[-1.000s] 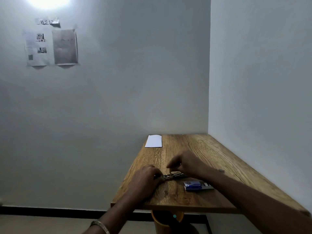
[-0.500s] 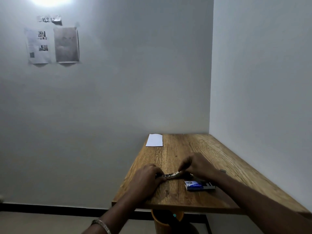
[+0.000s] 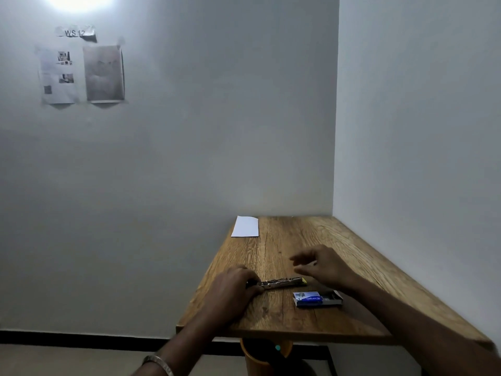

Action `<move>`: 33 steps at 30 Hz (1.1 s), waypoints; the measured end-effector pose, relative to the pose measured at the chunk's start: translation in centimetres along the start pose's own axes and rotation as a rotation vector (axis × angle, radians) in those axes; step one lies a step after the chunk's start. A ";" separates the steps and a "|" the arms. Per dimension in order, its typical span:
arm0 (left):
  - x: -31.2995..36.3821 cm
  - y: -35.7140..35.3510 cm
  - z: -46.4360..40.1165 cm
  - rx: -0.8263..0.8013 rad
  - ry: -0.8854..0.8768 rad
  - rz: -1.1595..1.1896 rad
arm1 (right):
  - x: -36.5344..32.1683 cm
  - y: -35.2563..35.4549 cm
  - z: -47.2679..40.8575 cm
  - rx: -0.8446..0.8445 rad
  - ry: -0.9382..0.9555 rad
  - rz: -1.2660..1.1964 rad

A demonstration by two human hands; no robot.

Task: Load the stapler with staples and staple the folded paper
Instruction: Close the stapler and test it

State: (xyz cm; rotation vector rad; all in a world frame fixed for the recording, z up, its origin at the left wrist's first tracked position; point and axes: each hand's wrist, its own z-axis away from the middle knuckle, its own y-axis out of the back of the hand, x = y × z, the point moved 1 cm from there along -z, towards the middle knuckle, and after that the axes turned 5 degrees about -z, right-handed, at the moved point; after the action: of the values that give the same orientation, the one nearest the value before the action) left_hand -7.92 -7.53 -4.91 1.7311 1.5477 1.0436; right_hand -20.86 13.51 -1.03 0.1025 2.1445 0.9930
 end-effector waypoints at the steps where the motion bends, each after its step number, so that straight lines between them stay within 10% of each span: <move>1: 0.0 0.1 0.0 0.002 0.003 -0.001 | 0.3 0.2 0.2 -0.045 -0.043 0.016; 15: -1.9 2.7 0.3 -0.204 0.166 0.122 | 0.4 -0.2 1.0 -0.201 -0.042 0.206; 23: 0.8 3.9 -1.2 0.114 0.238 0.470 | -0.1 -0.3 1.1 -0.178 -0.057 0.139; 33: 4.7 -0.2 -2.1 0.113 0.336 0.634 | -1.6 -1.0 1.5 -0.210 -0.059 0.055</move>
State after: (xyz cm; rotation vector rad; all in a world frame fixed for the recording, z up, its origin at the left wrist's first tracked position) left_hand -9.76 -3.05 -3.18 2.2921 1.2761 1.6489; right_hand -18.49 13.15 -1.37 0.0881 1.9813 1.2257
